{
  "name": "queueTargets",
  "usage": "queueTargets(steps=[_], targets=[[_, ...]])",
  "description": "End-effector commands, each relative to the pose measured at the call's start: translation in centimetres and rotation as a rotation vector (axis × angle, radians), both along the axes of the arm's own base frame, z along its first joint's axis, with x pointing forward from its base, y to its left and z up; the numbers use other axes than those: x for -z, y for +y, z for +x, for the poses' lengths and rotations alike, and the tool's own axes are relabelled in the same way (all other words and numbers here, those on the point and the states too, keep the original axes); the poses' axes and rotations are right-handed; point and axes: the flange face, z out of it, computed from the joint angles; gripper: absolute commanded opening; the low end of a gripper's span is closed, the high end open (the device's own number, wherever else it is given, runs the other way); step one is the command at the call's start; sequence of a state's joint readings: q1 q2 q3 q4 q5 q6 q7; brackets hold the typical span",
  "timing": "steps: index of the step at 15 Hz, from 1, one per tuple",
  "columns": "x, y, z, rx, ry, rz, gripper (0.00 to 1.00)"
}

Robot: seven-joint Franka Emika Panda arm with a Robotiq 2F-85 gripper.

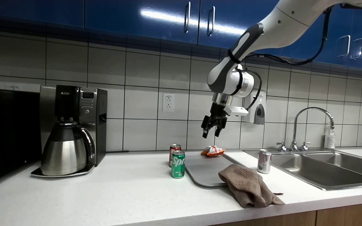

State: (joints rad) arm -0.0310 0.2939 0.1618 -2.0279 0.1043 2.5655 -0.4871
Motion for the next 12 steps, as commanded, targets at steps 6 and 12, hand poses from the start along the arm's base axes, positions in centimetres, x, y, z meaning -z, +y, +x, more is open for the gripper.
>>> queueTargets(steps=[6,12], targets=[[0.2,-5.1,-2.4,0.112,0.081,-0.181,1.00],[0.1,-6.1,-3.3,0.244,0.123,-0.178,1.00]])
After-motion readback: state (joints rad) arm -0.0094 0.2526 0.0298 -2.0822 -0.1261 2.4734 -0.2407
